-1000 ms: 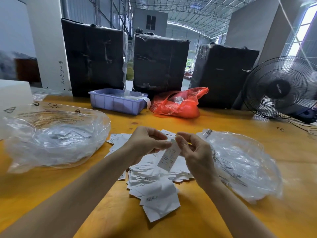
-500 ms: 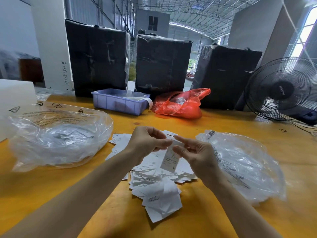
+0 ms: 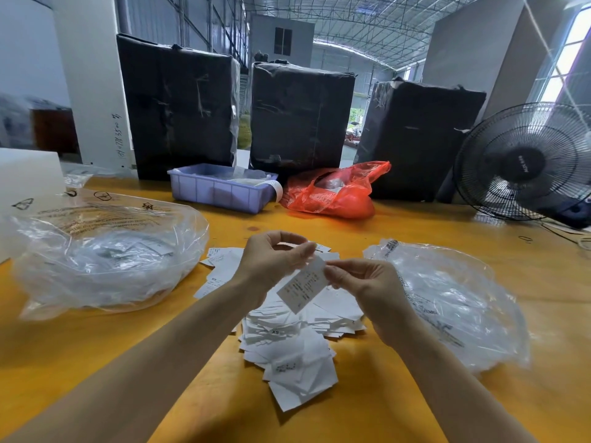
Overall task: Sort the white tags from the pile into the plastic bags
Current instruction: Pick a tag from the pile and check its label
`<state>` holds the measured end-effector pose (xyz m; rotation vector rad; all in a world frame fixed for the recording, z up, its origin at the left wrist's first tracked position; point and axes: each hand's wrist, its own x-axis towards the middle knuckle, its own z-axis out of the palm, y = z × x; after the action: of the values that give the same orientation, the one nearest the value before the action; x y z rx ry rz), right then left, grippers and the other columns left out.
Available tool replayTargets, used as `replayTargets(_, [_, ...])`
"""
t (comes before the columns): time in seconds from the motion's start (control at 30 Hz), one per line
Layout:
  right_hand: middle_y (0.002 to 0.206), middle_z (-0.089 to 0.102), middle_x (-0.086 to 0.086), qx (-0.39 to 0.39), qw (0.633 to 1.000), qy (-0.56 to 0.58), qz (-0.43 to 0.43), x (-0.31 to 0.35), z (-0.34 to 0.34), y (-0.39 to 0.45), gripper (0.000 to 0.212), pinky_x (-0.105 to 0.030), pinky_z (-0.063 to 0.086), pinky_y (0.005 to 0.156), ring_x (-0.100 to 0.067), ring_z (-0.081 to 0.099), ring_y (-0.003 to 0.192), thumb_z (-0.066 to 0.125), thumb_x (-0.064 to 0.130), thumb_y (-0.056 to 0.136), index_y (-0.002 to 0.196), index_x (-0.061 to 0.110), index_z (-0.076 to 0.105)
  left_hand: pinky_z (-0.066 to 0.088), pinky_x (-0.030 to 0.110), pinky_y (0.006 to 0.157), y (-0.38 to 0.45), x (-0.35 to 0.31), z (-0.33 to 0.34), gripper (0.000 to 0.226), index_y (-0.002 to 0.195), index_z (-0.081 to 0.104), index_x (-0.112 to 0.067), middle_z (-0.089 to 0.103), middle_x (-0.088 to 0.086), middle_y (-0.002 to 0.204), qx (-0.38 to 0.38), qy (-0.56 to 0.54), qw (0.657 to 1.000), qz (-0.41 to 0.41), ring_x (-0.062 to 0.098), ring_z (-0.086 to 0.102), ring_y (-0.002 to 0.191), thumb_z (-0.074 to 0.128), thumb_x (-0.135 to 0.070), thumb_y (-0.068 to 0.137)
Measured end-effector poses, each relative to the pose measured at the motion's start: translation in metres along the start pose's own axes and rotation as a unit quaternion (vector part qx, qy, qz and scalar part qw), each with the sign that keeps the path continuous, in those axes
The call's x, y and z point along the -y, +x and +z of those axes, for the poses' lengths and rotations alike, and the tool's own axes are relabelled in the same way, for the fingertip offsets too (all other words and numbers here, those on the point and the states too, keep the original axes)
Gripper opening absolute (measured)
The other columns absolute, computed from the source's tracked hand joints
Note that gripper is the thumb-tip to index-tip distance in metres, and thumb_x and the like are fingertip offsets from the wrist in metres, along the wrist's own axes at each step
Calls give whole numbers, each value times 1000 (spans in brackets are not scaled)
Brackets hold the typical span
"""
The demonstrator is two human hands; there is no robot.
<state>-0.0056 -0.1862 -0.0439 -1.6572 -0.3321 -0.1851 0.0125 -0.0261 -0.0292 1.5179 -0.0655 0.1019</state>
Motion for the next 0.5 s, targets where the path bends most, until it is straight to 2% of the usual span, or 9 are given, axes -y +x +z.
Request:
replayTargets(0.07, [58,67,4,-28,998,34,33,1,-2,0,10,-9,47,54,-3,55,54,67,6,82,80,12,74,52,24,57,-1,-2,-2,44,83,66,-9,70,4,71,49,52,995,-62,15,65,66,72,-46,59])
replayTargets(0.1, [56,66,5,-42,997,49,46,1,-4,1,11,-11,48,55,-5,54,54,66,6,83,79,13,73,51,22,53,-1,-2,-4,46,82,68,-7,70,4,69,79,77,990,-86,14,65,63,72,-46,59])
replayTargets(0.2, [58,66,4,-69,992,60,84,0,-5,2,8,-25,44,64,-10,54,60,65,9,85,82,11,72,50,18,50,0,-2,-9,28,83,71,-3,73,11,75,128,94,980,-124,13,67,58,77,-26,69])
replayTargets(0.27, [61,68,2,-82,990,79,82,-1,-5,3,8,-23,46,63,-8,58,58,64,7,86,84,10,72,50,18,48,0,-5,-11,23,85,71,-2,73,15,78,124,93,979,-132,15,67,57,77,-20,72])
replayTargets(0.33, [65,70,-1,-119,990,69,35,0,-11,5,10,-20,53,61,-7,64,58,62,5,88,85,10,70,50,18,46,1,-12,-17,21,86,71,-2,73,14,78,108,86,982,-131,15,68,57,75,-20,75])
replayTargets(0.4, [68,70,-1,-178,982,0,-65,1,-24,9,12,-15,54,59,-6,66,60,60,4,89,86,13,68,49,16,43,4,-21,-29,18,88,68,-4,74,9,73,78,62,987,-124,13,68,55,72,-21,80])
replayTargets(0.47, [72,69,2,-250,944,-147,-155,0,-43,14,11,-12,53,55,-4,66,58,59,7,90,93,13,67,44,13,39,13,-31,-53,12,89,65,-6,73,5,68,-7,49,994,-98,11,68,52,68,-17,86])
replayTargets(0.5, [73,69,1,-275,916,-236,-172,-4,-58,17,11,-15,54,54,-6,66,58,59,9,90,96,11,68,44,13,38,17,-36,-70,8,89,62,-6,72,5,68,-69,52,993,-86,11,68,51,65,-14,88])
